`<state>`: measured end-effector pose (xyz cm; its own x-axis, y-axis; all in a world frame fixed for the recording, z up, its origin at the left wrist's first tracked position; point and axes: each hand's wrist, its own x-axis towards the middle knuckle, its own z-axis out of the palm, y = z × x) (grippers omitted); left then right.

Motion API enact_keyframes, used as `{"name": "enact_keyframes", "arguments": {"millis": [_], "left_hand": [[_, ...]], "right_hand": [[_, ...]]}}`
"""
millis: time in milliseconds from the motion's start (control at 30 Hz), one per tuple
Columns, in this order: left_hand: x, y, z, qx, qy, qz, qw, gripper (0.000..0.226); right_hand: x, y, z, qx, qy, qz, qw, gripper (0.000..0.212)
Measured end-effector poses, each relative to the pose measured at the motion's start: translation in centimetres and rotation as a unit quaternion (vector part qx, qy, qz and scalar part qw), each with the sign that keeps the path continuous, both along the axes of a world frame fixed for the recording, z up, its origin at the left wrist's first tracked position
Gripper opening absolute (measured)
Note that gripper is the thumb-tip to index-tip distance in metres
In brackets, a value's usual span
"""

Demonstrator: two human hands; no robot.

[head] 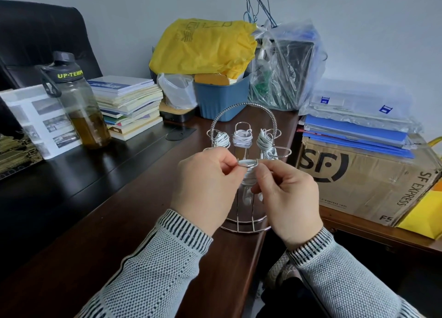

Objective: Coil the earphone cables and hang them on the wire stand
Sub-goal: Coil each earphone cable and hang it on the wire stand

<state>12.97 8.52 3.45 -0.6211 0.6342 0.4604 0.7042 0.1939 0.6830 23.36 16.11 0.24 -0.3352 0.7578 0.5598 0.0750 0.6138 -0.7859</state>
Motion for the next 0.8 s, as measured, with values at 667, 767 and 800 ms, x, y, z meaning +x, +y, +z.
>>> {"name": "enact_keyframes", "arguments": {"millis": [667,767,800], "left_hand": [[0.3,0.6,-0.7,0.045,-0.064,0.017,0.997,0.028],[0.3,0.6,-0.7,0.045,-0.073,0.009,0.996,0.025],[0.3,0.6,-0.7,0.050,-0.081,0.006,0.995,0.024]], "right_hand": [[-0.3,-0.8,-0.3,-0.088,0.058,0.035,0.994,0.020],[-0.4,-1.2,-0.5,-0.096,0.077,0.029,0.992,0.018],[-0.4,-1.2,-0.5,-0.088,0.075,0.023,0.993,0.019]]}}
